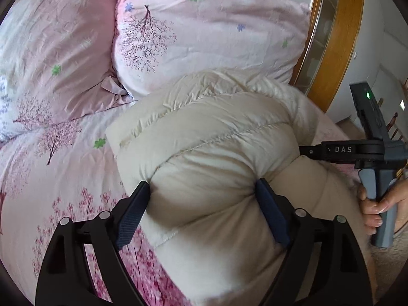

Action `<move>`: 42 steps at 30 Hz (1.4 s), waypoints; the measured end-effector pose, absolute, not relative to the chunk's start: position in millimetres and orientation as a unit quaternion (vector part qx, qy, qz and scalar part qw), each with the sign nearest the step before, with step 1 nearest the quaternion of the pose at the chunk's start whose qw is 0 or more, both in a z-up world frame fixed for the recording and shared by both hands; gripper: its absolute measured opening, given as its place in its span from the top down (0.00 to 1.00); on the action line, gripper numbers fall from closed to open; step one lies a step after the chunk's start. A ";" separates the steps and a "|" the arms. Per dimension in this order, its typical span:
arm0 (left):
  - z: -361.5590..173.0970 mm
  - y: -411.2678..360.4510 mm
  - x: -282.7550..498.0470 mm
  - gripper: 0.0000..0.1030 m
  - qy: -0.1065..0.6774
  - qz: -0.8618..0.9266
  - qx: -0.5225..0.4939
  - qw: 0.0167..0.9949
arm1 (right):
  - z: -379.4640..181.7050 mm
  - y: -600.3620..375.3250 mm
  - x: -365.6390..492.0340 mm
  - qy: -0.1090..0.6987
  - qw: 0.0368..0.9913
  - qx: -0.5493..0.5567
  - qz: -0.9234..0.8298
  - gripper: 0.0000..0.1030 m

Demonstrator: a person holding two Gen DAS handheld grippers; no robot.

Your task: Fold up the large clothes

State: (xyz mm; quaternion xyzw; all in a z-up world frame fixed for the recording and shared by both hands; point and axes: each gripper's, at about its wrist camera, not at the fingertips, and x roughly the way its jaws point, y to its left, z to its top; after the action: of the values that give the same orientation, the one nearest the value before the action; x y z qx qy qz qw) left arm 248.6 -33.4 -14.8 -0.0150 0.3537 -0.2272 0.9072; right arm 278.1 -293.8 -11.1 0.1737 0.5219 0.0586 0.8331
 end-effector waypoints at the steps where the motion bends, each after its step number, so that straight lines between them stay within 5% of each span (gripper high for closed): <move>1: -12.1 -30.8 245.2 0.18 0.352 -0.231 -0.021 0.907 | -4.3 -296.7 267.7 0.511 0.837 0.183 0.069 0.53; 8: 11.6 -27.7 181.6 0.18 0.293 -0.273 -0.020 0.916 | 28.8 -305.7 182.1 0.428 0.876 0.185 0.125 0.53; 22: -18.4 -90.6 184.1 0.15 0.320 -0.267 0.065 0.907 | -28.3 -309.6 174.6 0.487 0.854 0.172 0.064 0.55; 25: -6.0 -70.8 182.4 0.15 0.317 -0.290 0.020 0.903 | -9.5 -310.8 174.8 0.493 0.849 0.171 0.077 0.45; 27: 6.9 -39.3 188.1 0.15 0.316 -0.314 -0.051 0.894 | 6.0 -321.6 179.6 0.477 0.853 0.188 0.095 0.15; 29: 12.2 -16.3 198.5 0.13 0.324 -0.320 -0.096 0.885 | 17.9 -331.6 184.3 0.466 0.859 0.191 0.091 0.02; 42: -30.6 35.7 250.5 0.13 0.424 -0.346 -0.278 0.789 | -1.0 -375.0 259.1 0.545 0.800 0.230 0.097 0.02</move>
State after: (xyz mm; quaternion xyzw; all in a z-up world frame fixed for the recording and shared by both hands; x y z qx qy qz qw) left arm 250.5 35.7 -30.6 -0.2783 0.4239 -0.3460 0.7894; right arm 259.1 -375.0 -1.0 0.2299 0.5452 0.0974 0.8002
